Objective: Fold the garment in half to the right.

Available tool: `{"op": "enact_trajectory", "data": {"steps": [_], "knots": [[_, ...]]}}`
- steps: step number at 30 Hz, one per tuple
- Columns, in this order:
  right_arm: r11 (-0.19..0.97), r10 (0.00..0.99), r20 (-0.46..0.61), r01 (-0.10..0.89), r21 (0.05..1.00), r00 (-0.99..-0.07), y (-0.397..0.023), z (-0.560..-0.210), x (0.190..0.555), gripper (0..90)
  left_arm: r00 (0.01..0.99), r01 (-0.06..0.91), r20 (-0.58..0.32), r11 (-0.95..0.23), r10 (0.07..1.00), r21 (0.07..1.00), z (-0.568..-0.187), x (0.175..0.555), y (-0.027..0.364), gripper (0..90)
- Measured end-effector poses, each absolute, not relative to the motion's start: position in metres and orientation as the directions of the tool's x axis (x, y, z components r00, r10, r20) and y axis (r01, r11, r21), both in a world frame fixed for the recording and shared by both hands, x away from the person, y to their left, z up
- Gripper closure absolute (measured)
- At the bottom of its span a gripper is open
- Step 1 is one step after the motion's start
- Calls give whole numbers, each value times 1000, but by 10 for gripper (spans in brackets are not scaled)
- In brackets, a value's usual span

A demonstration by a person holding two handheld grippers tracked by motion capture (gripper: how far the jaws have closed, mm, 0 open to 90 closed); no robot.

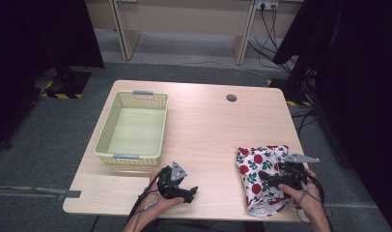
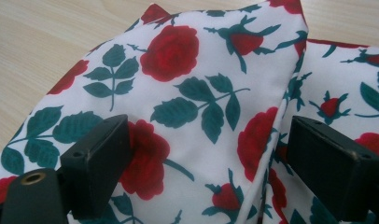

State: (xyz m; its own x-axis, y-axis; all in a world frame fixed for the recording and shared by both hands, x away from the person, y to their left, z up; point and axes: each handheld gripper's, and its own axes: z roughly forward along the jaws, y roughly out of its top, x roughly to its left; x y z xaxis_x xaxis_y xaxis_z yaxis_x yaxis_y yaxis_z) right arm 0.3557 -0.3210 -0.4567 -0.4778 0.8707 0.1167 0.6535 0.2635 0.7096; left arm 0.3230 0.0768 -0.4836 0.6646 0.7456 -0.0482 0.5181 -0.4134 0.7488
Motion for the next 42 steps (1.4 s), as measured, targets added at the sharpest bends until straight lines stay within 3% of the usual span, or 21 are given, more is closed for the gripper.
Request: {"op": "enact_trajectory", "data": {"steps": [5,19,27,39,42], "knots": [[276,868,111,657,702,-483,-318,-460,356,153,611,544,-14,-407,792,734,-484,326,87,67],[326,864,64,653,683,-499,-293,-470,355,191,609,544,-12,-408,793,733,-485,329,91,61],[299,889,51,659,690,-456,-261,-472,362,190,603,548,-11,-404,798,732,-485,329,90,51],[329,856,73,649,686,-511,-215,-471,386,193,601,549,-11,-403,799,732,-485,330,90,46],[321,833,112,637,700,-542,-220,-469,386,259,602,549,-11,-403,799,732,-485,330,90,47]]}}
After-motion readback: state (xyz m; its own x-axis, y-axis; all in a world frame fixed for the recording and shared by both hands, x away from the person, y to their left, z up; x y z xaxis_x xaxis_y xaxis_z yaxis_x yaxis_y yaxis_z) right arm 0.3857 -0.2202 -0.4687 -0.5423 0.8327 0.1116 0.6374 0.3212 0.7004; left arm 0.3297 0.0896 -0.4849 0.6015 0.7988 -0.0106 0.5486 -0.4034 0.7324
